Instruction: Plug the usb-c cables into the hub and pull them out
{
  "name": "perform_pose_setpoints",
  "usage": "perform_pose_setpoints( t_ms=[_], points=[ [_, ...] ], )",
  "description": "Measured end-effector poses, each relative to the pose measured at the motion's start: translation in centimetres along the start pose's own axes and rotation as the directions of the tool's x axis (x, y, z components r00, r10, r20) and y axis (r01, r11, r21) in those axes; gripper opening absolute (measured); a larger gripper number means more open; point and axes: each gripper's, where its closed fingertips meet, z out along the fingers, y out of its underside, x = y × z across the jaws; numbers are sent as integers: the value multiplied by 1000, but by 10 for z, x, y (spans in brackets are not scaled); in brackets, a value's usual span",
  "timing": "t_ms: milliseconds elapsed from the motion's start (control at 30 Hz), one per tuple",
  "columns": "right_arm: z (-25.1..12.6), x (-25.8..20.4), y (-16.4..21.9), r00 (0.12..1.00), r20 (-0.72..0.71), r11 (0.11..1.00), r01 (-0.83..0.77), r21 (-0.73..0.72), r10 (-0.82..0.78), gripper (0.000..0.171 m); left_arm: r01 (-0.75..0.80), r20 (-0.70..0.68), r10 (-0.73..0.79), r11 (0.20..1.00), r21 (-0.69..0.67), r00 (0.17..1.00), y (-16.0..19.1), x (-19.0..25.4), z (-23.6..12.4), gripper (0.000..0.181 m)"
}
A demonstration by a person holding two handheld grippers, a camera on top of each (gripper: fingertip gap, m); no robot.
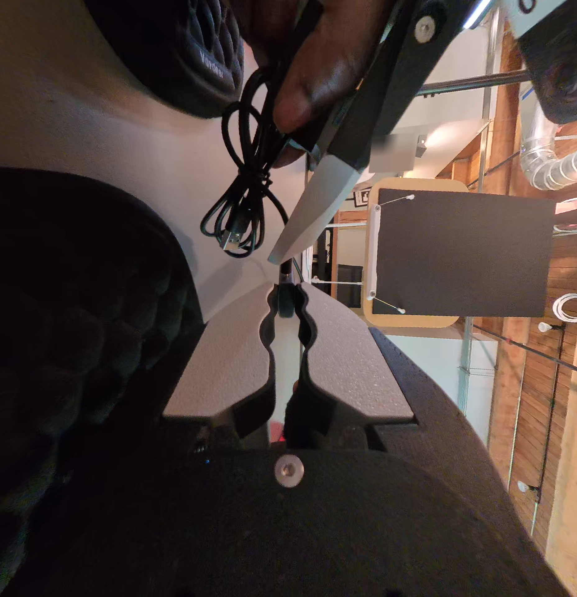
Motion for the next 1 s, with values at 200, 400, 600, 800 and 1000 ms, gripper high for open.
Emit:
perform_pose_setpoints(
  t_ms=[200,400,600,800,1000],
  points=[
    [-1,0,3,999,17,999,-50,-1,50,7,21,-1,-21,999,34,1000,-4,-1,5,10],
    [-13,14,17,997,-29,995,-72,-69,70,8,-76,65,68,987,142,996,-26,-4,3,31],
    [-27,-19,22,984,127,991,-121,-60,128,9,-234,254,169,939,253,952,-40,-7,-44,46],
    [-33,-28,25,902,295,948,-306,-85,317,31,-270,346,132,881,389,929,-45,2,-152,47],
    [-56,-17,24,593,491,745,-636,-199,638,123,-144,667,32,983,113,744,35,-59,-309,37]
  ],
)
